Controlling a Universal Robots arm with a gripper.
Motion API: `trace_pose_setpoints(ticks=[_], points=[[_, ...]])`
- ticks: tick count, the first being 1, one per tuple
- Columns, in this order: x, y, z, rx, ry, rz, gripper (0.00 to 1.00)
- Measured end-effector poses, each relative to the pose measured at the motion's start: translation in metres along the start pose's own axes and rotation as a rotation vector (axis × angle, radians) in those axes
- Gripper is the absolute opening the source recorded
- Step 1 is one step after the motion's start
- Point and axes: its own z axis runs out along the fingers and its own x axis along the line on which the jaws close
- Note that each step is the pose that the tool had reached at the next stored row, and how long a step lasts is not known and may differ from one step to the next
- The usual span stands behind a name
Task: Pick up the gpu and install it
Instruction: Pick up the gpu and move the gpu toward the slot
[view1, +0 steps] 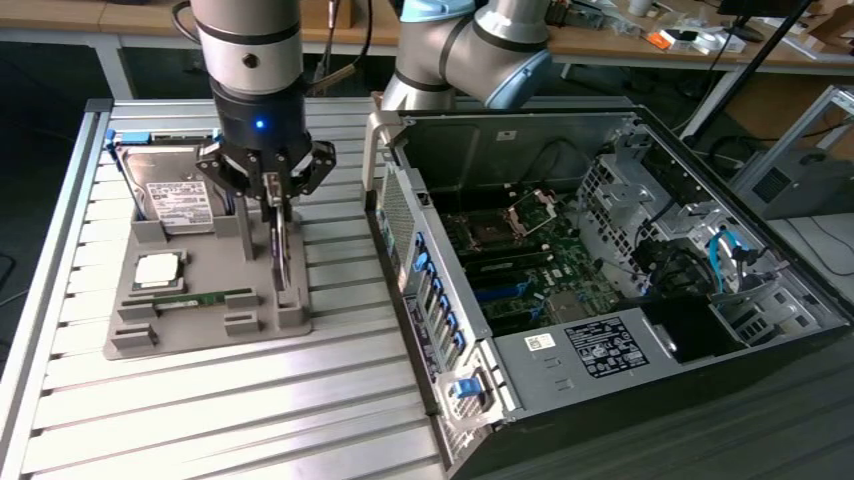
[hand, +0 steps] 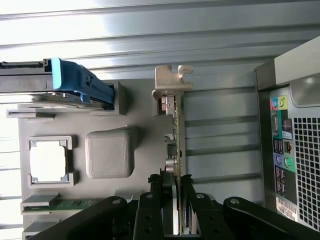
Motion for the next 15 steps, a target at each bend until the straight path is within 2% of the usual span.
trace_pose_setpoints(ticks=[9,15], points=[[0.0,0.0007,-0.0151,0.0,0.0,0.0,0.27],[0.0,0.0008,-0.0191,0.0,0.0,0.0,0.27]])
